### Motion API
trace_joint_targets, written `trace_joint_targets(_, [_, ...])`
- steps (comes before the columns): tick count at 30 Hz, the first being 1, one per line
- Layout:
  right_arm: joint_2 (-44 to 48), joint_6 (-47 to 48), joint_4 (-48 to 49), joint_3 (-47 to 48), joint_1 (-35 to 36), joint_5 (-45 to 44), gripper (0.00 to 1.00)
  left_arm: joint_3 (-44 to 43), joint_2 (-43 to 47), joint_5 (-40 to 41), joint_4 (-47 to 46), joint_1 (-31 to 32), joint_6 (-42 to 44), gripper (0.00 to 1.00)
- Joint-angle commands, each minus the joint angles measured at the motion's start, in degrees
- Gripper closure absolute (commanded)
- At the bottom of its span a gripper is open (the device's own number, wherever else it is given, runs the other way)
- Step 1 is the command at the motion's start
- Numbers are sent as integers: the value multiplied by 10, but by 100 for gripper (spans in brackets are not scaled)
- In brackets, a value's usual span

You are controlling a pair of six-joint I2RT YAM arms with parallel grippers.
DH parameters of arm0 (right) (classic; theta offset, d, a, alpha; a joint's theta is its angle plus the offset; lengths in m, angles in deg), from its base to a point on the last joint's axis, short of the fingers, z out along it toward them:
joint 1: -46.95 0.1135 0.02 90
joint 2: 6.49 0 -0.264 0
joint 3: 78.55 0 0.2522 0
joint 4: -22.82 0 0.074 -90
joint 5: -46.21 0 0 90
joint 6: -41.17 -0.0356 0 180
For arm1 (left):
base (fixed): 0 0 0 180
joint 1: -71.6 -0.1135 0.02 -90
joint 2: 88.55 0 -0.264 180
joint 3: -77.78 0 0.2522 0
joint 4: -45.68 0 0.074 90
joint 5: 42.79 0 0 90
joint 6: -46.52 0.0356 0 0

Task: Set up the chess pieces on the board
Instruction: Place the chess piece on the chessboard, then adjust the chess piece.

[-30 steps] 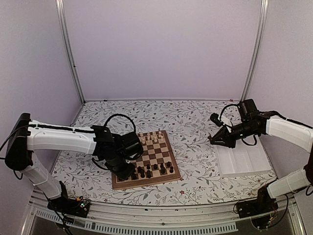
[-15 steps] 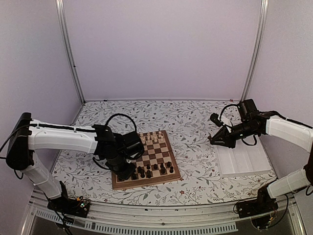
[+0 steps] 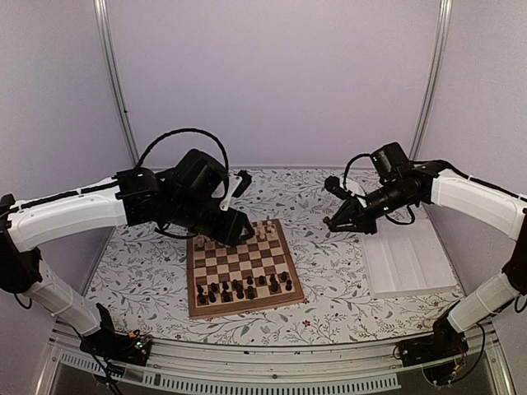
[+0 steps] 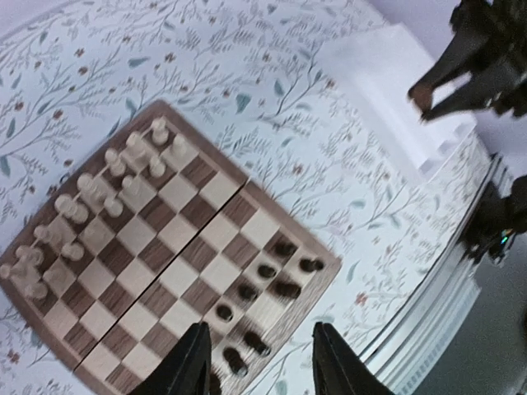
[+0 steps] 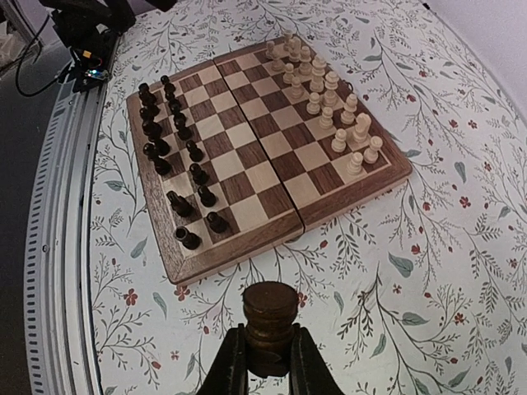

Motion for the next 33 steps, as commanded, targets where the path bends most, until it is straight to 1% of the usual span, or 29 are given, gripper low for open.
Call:
trace_joint_targets(1, [-30, 15, -42, 53, 47, -23, 95, 17, -23, -148, -264, -42, -27, 55])
trace_joint_targets(3, [-36, 13, -51, 71, 68, -36, 95, 2, -54, -194, -317, -48, -45, 55])
trace_joint_targets(6, [-46, 9, -70, 105, 91, -52, 95, -33, -106, -244, -334, -47, -52, 55])
trace_joint_targets(11, [-54, 3, -84, 132, 115, -71, 95, -28, -149, -319, -392, -46, -87, 56])
trace_joint_targets(15, [-62, -1, -85, 137, 126, -80, 95, -21, -157, -328, -401, -42, -93, 57])
trace_joint_targets(16, [-64, -1, -85, 138, 129, -82, 95, -17, -157, -332, -423, -41, -96, 57])
trace_joint_targets(19, [-69, -2, -87, 142, 134, -87, 95, -11, -160, -337, -435, -40, -103, 59])
trace_joint_targets(23, [-71, -3, -87, 148, 137, -89, 95, -13, -168, -342, -426, -38, -106, 61])
trace_joint_targets(28, [-70, -7, -87, 151, 137, -88, 95, -13, -174, -323, -412, -36, -105, 60])
trace_joint_targets(30, [-67, -7, -87, 152, 137, -88, 95, -13, -177, -317, -393, -36, -104, 59])
trace_joint_targets(33, [-64, -8, -87, 153, 138, -89, 95, -16, -182, -318, -389, -36, -106, 61])
